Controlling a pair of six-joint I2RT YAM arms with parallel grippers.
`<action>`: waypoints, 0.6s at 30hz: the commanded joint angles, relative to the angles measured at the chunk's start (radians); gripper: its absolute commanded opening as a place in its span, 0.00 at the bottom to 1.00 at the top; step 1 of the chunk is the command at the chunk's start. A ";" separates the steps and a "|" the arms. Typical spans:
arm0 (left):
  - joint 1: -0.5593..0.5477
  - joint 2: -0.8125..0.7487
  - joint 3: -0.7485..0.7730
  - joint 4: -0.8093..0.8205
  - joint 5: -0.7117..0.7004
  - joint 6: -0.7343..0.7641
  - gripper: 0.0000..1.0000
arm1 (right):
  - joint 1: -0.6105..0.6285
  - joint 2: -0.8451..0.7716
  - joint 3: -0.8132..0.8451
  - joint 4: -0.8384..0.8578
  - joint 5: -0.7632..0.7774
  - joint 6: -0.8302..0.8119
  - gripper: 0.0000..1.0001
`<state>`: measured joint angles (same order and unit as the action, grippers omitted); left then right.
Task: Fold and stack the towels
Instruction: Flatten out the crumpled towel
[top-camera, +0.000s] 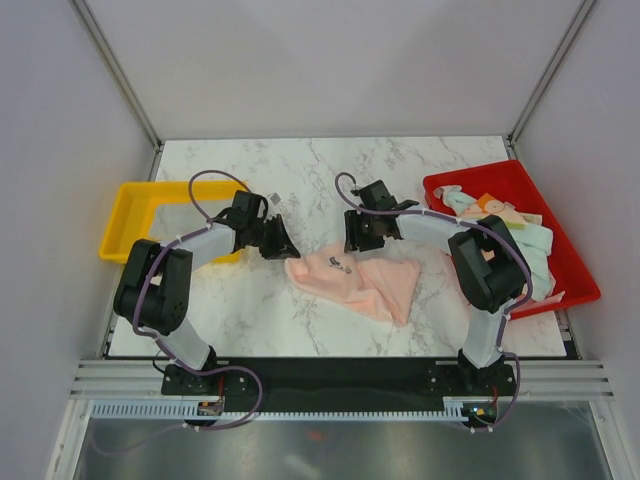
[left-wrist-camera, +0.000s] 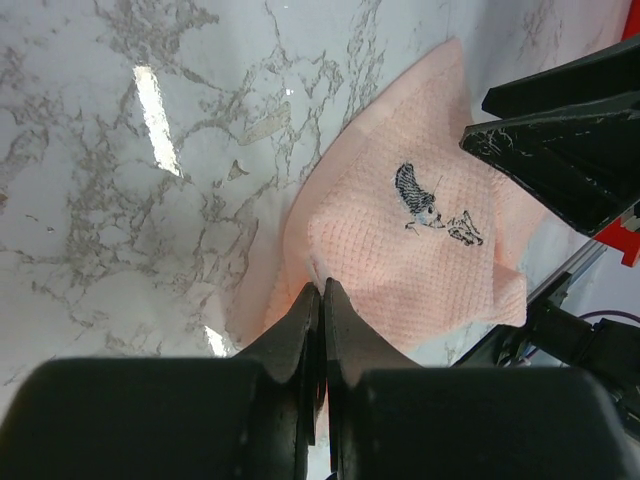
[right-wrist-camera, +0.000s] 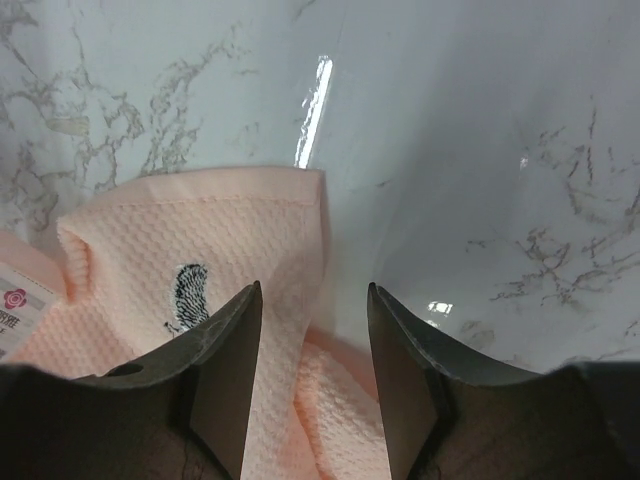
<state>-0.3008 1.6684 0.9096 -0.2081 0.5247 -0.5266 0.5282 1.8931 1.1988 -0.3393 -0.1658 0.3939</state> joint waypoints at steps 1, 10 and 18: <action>-0.003 -0.041 0.002 0.009 -0.022 -0.024 0.08 | 0.007 0.001 0.053 0.032 0.002 -0.043 0.55; -0.004 -0.039 0.008 0.001 -0.031 -0.027 0.08 | 0.050 0.049 0.021 0.109 0.109 -0.072 0.53; -0.003 -0.044 0.012 -0.005 -0.038 -0.030 0.08 | 0.119 0.081 0.005 0.122 0.284 -0.069 0.47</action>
<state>-0.3008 1.6630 0.9096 -0.2100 0.5060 -0.5274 0.6319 1.9308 1.2152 -0.2184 0.0391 0.3340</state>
